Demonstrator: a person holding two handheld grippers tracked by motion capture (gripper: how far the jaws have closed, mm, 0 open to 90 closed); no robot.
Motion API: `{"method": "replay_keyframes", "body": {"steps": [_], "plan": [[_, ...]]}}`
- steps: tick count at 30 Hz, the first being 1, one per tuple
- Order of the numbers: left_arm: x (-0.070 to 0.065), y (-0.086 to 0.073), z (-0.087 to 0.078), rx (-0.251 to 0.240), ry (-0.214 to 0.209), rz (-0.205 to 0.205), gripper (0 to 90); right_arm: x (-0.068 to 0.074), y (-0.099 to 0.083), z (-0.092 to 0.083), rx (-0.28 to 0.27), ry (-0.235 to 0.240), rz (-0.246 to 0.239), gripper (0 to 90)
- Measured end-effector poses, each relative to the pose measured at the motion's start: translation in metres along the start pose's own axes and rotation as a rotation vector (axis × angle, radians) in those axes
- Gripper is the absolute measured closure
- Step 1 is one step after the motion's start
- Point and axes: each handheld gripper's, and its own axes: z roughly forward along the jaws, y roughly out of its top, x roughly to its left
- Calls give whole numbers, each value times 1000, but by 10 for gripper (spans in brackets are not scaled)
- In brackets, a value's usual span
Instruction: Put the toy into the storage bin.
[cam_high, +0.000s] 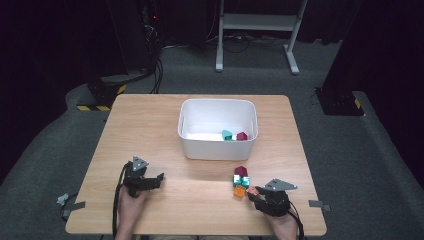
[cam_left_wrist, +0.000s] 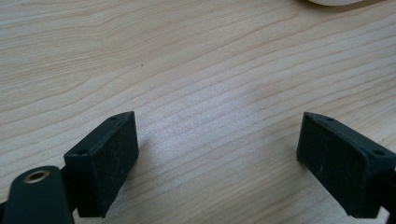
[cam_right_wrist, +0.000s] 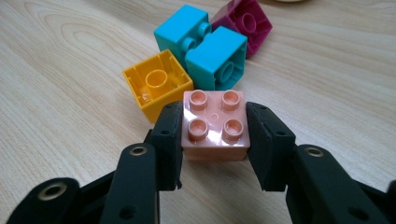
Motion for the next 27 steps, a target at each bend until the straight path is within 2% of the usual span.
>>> {"method": "replay_keyframes", "body": {"steps": [12, 17, 27], "plan": [[0, 0, 0, 0, 0, 0, 130, -4, 16, -16, -47, -2, -12, 589], [0, 0, 0, 0, 0, 0, 130, -9, 25, -19, -67, 17, 8, 589], [0, 0, 0, 0, 0, 0, 130, -14, 50, -24, -94, 33, -17, 589]]}}
